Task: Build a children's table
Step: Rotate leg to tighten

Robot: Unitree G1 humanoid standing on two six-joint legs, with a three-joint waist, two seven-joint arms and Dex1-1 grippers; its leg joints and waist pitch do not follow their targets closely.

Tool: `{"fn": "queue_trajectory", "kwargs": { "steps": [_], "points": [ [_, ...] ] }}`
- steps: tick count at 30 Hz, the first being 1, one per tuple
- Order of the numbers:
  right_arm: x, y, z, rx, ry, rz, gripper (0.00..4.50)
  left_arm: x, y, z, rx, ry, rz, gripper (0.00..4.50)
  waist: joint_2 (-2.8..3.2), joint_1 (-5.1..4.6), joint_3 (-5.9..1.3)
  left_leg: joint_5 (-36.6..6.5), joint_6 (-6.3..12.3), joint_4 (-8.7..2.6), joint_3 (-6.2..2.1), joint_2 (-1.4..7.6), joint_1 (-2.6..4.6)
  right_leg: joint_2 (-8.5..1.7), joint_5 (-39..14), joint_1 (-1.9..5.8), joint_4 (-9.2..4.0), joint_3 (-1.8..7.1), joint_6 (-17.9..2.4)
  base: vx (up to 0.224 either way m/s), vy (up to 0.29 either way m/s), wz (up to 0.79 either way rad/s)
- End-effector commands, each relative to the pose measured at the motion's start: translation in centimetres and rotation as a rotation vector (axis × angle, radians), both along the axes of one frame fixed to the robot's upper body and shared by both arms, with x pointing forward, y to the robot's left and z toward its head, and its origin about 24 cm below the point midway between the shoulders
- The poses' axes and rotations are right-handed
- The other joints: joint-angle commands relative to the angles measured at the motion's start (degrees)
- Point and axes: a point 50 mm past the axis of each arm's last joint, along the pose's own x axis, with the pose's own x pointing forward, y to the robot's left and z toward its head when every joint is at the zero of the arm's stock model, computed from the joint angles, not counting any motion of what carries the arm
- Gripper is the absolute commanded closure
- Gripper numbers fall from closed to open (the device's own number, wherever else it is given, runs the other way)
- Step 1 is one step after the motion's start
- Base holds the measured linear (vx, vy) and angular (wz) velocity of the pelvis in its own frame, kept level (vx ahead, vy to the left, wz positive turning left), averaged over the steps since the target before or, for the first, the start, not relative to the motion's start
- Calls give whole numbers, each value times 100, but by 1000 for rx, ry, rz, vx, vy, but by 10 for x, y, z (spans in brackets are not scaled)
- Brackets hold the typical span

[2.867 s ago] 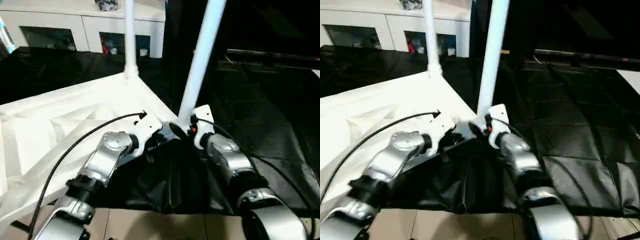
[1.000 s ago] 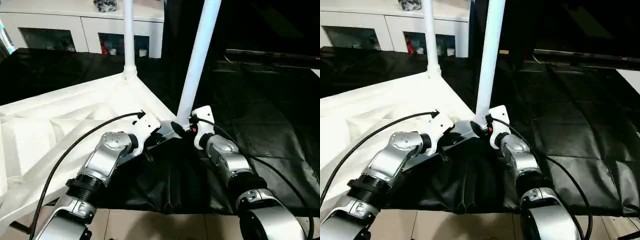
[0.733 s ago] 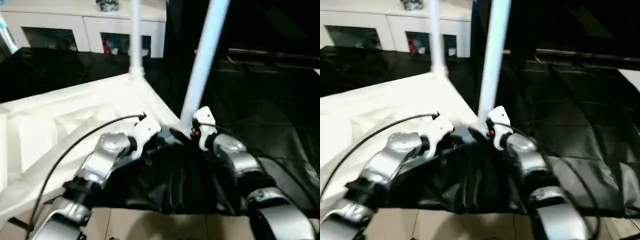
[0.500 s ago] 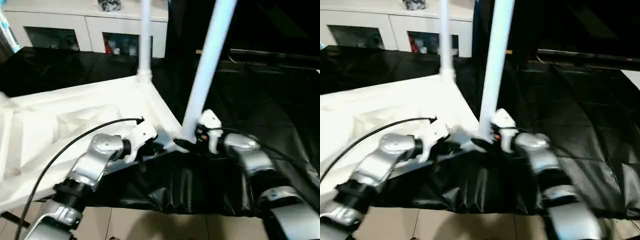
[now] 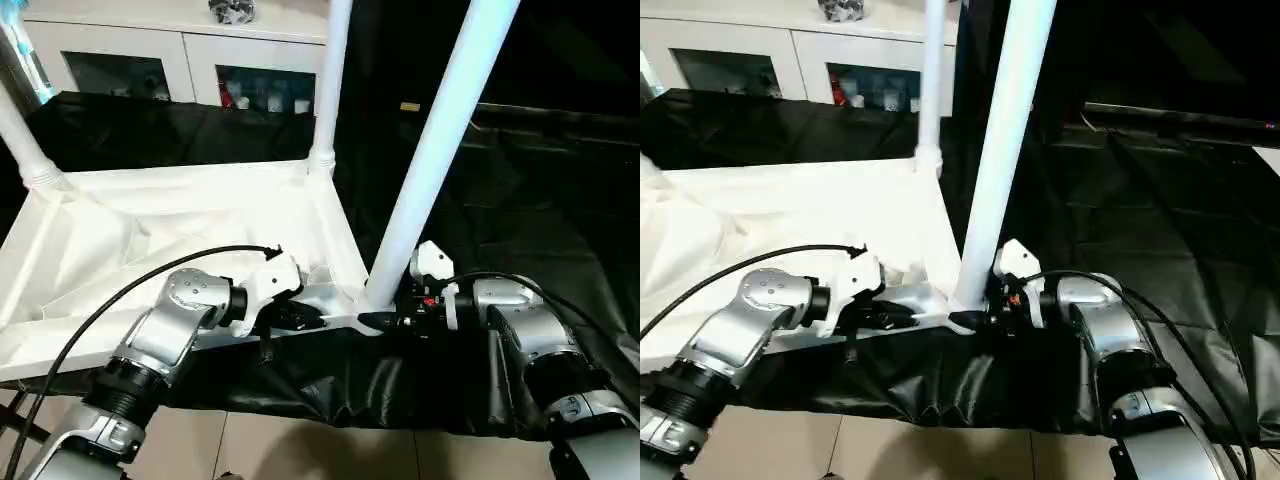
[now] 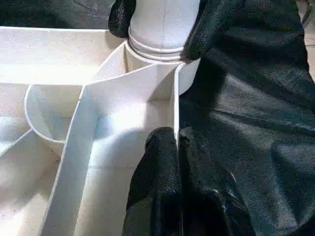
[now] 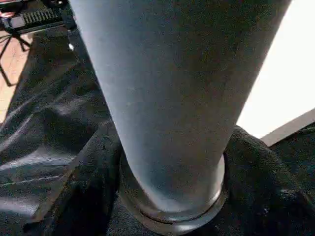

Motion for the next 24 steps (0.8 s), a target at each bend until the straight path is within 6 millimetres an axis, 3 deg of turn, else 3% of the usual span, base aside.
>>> {"fn": "queue_trajectory", "kwargs": {
  "steps": [1, 5, 8, 12, 14, 16, 18, 19, 21, 22, 23, 24],
  "points": [
    [-8, 11, -3, 15, 33, 100, 169, 3, -10, 11, -27, -58, -26, 450, 22, -12, -390, -1283, 299, -391, 9, 135, 49, -385, -1572, 328, -436, 255, -1186, 0, 0, 0],
    [-9, 12, -5, 11, 38, 92, 183, 3, -10, 11, -28, -61, -22, 450, 12, -13, -395, -1244, 301, -389, 8, 131, 46, -385, -1562, 328, -432, 253, -1170, 0, 0, 0],
    [-6, 20, -10, 41, 28, -16, 184, 8, -16, 11, -45, -87, 43, 450, 11, -17, -386, -1260, 274, -395, 7, 132, 53, -387, -1618, 319, -443, 256, -1150, 0, 0, 0],
    [5, 32, -16, 81, 21, -218, 186, 19, -27, 10, -43, -122, 150, 450, -5, -68, -359, -1459, 155, -410, -9, 105, 54, -391, -2226, 305, -512, 238, -937, 0, 0, 0],
    [12, 39, -22, 60, 16, -351, 186, 23, -36, 9, -47, -132, 193, 450, 12, -84, -361, -1496, 88, -409, -7, 108, 82, -394, -2303, 269, -524, 251, -909, 0, 0, 0],
    [17, 47, -26, 52, 17, -467, 186, 27, -46, 10, -57, -144, 234, 450, 11, -115, -373, -1515, 33, -421, -30, 99, 54, -396, -2344, 300, -512, 235, -863, 0, 0, 0],
    [22, 56, -27, 58, 24, -570, 186, 31, -56, 11, -65, -156, 267, 450, 20, -154, -367, -1603, -5, -406, -23, 83, 89, -395, -2418, 264, -545, 235, -863, 0, 0, 0],
    [25, 60, -27, 57, 23, -629, 186, 33, -61, 12, -68, -164, 290, 450, 25, -163, -377, -1599, -5, -413, -37, 82, 58, -401, -2382, 301, -532, 230, -869, 0, 0, 0],
    [29, 68, -25, 67, 19, -701, 186, 34, -70, 12, -78, -170, 304, 450, 36, -181, -378, -1628, 23, -407, -24, 83, 79, -387, -2277, 266, -537, 241, -882, 0, 0, 0],
    [29, 68, -25, 67, 19, -701, 186, 34, -70, 12, -78, -170, 304, 450, 30, -177, -394, -1546, 28, -411, -30, 81, 54, -388, -2134, 300, -511, 240, -899, 0, 0, 0],
    [30, 73, -23, 77, 14, -703, 186, 34, -73, 13, -82, -171, 306, 450, 62, -162, -401, -1509, 38, -409, -30, 86, 58, -393, -2009, 302, -502, 245, -930, 0, 0, 0],
    [30, 81, -20, 98, 1, -681, 186, 34, -77, 13, -88, -173, 303, 450, 49, -171, -401, -1468, 77, -406, -17, 93, 54, -380, -1780, 297, -488, 251, -986, 0, 0, 0]
  ]
}}
